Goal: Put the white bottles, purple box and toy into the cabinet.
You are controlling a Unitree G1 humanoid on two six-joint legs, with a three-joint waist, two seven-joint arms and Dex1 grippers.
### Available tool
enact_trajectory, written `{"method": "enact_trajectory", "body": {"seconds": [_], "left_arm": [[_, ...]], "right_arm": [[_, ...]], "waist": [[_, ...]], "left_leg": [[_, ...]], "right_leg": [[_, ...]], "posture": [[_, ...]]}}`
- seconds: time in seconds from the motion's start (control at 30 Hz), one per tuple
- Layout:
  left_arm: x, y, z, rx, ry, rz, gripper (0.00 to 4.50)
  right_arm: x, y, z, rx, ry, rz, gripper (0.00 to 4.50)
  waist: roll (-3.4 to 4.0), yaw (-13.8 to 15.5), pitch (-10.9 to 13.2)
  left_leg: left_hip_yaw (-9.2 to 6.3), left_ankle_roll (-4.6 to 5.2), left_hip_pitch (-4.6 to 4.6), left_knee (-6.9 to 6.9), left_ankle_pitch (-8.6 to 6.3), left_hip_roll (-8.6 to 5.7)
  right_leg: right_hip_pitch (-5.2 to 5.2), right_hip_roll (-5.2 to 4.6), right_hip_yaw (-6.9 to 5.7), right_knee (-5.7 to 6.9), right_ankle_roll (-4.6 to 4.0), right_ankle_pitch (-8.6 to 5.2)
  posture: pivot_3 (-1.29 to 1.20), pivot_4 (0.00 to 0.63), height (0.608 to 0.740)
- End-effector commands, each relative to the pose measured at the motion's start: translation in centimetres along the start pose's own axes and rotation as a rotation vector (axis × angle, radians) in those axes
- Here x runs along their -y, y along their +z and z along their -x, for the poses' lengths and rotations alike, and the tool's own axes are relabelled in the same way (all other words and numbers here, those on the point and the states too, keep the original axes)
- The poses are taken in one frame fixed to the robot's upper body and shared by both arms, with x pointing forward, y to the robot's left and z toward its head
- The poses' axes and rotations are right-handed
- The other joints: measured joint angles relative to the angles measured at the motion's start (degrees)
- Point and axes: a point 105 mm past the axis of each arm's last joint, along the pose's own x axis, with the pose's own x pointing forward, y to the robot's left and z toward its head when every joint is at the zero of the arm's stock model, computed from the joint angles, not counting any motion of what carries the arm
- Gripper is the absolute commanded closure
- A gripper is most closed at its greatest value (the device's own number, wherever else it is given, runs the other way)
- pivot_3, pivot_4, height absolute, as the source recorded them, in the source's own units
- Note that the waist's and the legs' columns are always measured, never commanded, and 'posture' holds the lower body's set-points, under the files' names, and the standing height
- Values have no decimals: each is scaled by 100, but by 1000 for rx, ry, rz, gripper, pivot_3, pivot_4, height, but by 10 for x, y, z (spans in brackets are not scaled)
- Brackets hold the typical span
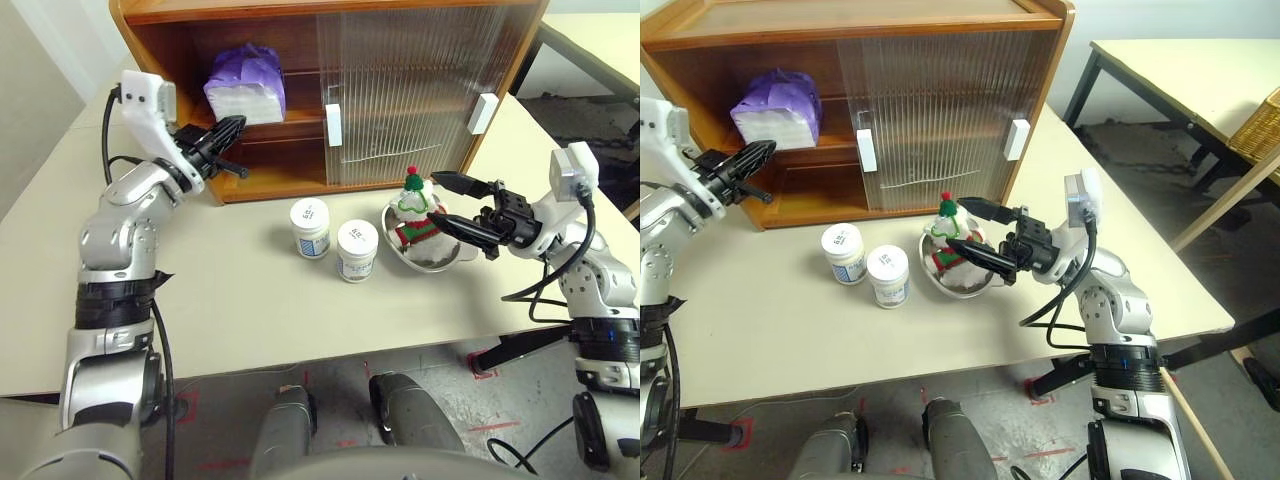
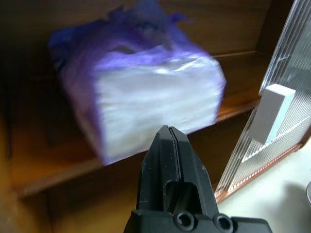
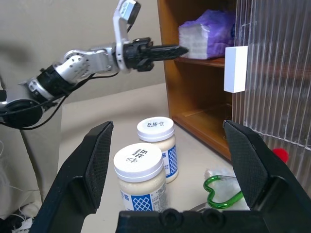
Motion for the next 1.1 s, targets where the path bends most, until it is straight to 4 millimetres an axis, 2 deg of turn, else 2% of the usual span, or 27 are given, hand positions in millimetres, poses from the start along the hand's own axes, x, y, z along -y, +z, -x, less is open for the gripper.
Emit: {"method": "enact_trajectory", "body": {"seconds": [0.03, 0.3, 0.53, 0.83, 0.93, 1.03, 1.1], "left_arm": [[5, -5, -11, -13, -29, -10, 4475], [0, -12, -32, -49, -16, -34, 4475], [-11, -14, -37, -61, 42, -52, 4475], [-24, -9, -44, -53, 92, -182, 4475], [-21, 1, -45, -1, 78, -161, 4475], [-6, 15, -40, 104, -5, -132, 4475], [1, 18, -34, 134, -47, -88, 4109]], "right_arm": [[-3, 1, 1, 1, -2, 6, 0], [-4, 0, 3, 2, -12, 6, 0], [-6, 1, 4, 5, -22, 9, 0], [-4, -1, -3, 3, -4, 16, 0], [-4, -2, -3, 4, -3, 12, 0], [-5, -3, -4, 5, -1, 9, 0], [-5, -3, -5, 7, -1, 8, 0]], "waist": [[0, -7, 0], [0, -80, 0], [-1, -173, 0], [-1, -255, -1], [-2, -267, -1], [-2, -265, -1], [-1, -265, -2]], "left_leg": [[0, 0, -2, 2, 0, 0], [1, 5, -2, 2, 1, -2], [2, 19, -2, 7, 8, -9], [0, 38, -1, 18, 20, -21], [2, 38, -2, 18, 20, -29], [4, 39, -6, 18, 21, -31], [5, 40, -10, 19, 21, -33]], "right_leg": [[0, 0, 0, 0, 1, 0], [0, 2, 0, -1, 16, 0], [13, 2, -1, -6, 64, -19], [24, 0, -2, -6, 94, -18], [25, 1, -4, -7, 96, -18], [24, 3, -10, -8, 97, -18], [23, 6, -13, -9, 96, -17]], "posture": [[-228, 106, 740], [-249, 106, 740], [-263, 97, 740], [-250, 90, 740], [-247, 92, 740], [-246, 94, 740], [-246, 94, 740]]}}
